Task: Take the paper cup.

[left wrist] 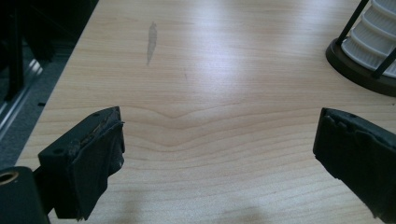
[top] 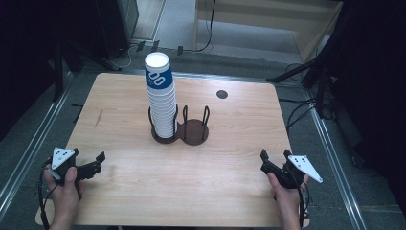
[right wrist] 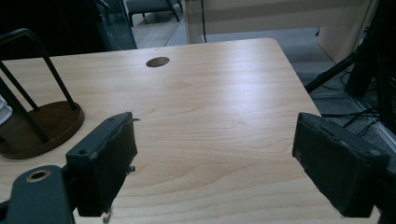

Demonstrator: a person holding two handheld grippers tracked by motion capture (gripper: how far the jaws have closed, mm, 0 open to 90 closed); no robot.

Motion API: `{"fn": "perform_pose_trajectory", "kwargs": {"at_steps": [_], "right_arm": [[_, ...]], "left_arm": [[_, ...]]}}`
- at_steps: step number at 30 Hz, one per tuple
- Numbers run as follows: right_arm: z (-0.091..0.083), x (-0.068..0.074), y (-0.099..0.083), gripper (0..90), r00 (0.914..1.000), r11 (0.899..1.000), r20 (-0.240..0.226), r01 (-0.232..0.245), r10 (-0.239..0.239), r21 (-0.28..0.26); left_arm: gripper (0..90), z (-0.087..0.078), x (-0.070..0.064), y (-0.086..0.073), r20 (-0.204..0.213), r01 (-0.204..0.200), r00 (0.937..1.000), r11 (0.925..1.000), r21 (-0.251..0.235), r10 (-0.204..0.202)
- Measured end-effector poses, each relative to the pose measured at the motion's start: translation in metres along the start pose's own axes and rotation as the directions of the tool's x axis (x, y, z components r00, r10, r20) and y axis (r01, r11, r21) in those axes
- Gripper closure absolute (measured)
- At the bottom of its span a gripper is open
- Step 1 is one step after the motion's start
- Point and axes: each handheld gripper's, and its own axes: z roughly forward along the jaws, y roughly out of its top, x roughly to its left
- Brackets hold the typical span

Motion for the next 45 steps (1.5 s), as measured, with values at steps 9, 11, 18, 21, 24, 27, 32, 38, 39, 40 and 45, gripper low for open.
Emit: {"fn": "perform_pose_trajectory", "kwargs": {"at_steps": [9,11,18,21,24,27,32,38,39,40,45], "right_arm": [[0.004,0.017,0.010,13.9,0.9993,1.000,-0.030,0.020,-0.020,0.012],[0.005,0.022,0.014,14.1,0.9984,1.000,-0.054,0.014,-0.014,0.004],[0.010,0.042,0.025,13.8,0.9943,0.999,-0.100,0.036,-0.037,-0.003],[0.013,0.051,0.029,13.8,0.9931,0.999,-0.106,0.049,-0.048,-0.001],[0.016,0.060,0.033,13.9,0.9914,0.998,-0.118,0.056,-0.056,-0.001],[0.017,0.066,0.035,13.8,0.9901,0.998,-0.127,0.060,-0.060,-0.002],[0.021,0.073,0.039,14.0,0.9889,0.998,-0.135,0.062,-0.062,-0.003],[0.024,0.083,0.047,14.1,0.9848,0.997,-0.156,0.076,-0.077,-0.011],[0.024,0.085,0.048,14.1,0.9839,0.997,-0.159,0.080,-0.081,-0.015],[0.025,0.087,0.050,14.1,0.9833,0.997,-0.163,0.079,-0.081,-0.017],[0.028,0.099,0.055,14.0,0.9825,0.996,-0.166,0.081,-0.084,-0.026]], "left_arm": [[2.8,-0.002,0.002,-0.001,0.022,0.009,0.9997,0.9998,-0.019,-0.008],[2.8,-0.001,0.003,-0.001,0.057,0.028,0.9980,0.9995,-0.012,-0.027],[2.8,0.000,0.004,0.000,0.056,0.032,0.9979,0.9995,-0.007,-0.032],[2.8,0.000,0.001,0.000,0.057,0.011,0.9983,0.9999,-0.006,-0.010],[2.8,0.000,0.001,0.000,0.056,0.008,0.9984,1.0000,-0.003,-0.008],[2.8,0.000,0.002,0.000,0.061,0.016,0.9980,0.9999,-0.003,-0.015],[2.8,0.001,0.001,0.000,0.056,0.013,0.9983,0.9999,0.005,-0.013],[2.8,0.001,0.001,0.000,0.054,0.008,0.9985,0.9999,0.006,-0.009],[2.8,0.001,0.001,0.000,0.055,0.009,0.9985,0.9999,0.006,-0.009],[2.8,0.001,0.001,0.000,0.054,0.009,0.9985,0.9999,0.006,-0.009],[2.8,0.001,0.000,0.000,0.050,-0.001,0.9988,1.0000,0.006,0.000]]}}
